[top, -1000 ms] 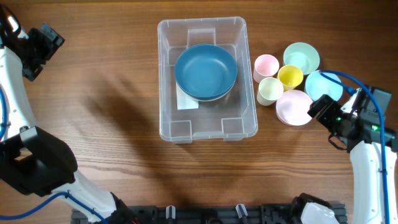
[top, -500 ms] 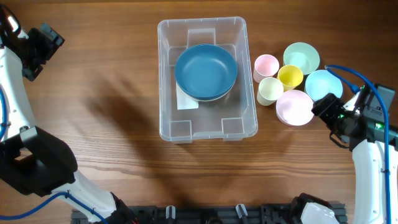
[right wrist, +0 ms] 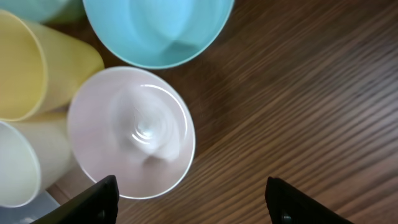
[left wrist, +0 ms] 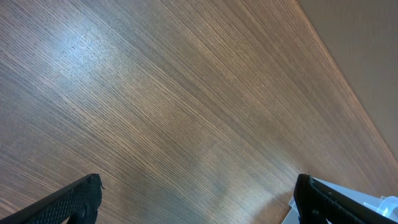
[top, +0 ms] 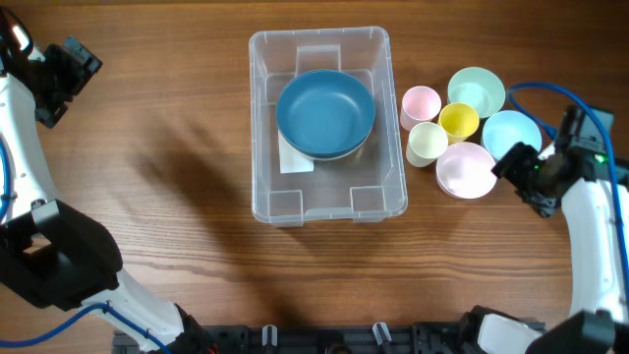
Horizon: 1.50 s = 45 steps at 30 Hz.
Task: Pack container
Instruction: 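Reach the right gripper to the pink bowl rim and grasp it, then carry the pink bowl with the right gripper into the container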
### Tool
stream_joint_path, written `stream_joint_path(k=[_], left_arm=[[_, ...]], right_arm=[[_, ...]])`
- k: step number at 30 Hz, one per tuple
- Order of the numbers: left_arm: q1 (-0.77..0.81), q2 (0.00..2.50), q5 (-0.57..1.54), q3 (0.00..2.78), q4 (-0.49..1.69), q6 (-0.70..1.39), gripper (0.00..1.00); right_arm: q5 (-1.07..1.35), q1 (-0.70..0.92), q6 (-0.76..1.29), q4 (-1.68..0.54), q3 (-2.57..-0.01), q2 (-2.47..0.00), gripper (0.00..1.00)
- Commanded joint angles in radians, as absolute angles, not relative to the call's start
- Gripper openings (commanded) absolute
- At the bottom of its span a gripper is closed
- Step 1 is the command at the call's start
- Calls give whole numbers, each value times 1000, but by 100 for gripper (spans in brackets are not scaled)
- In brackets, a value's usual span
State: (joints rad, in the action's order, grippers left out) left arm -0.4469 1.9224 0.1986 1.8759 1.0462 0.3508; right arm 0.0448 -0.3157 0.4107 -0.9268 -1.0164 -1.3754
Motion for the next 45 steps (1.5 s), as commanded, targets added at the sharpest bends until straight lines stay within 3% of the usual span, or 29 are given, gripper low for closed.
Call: stream_joint_path(k=[1,20,24,29,35,42,45], left_arm=[[-449,1894,196,1897,1044,360,100],[-449,1894,196,1897,1044,360,100],[-449,1894,196,1897,1044,360,100],[-449,1894,196,1897,1044,360,100],[-449,1894,196,1897,1044,360,100],[-449,1894,196,1897,1044,360,100],[-449,1894,196,1897,1044,360,100]], right_arm=[[53,-263,384,-905,-1032,-1432,76],[52,-226,403,-772,-1032,-1676,70],[47,-226,422,-768,-1032,-1706,51],[39,-228,435,-788,-1026,-1711,41],[-1,-228,445,-822,-1026,-1711,18],[-1,-228,444,-879,-1026,-1711,4],[-9,-227,440,-915,-1026,-1710,4]])
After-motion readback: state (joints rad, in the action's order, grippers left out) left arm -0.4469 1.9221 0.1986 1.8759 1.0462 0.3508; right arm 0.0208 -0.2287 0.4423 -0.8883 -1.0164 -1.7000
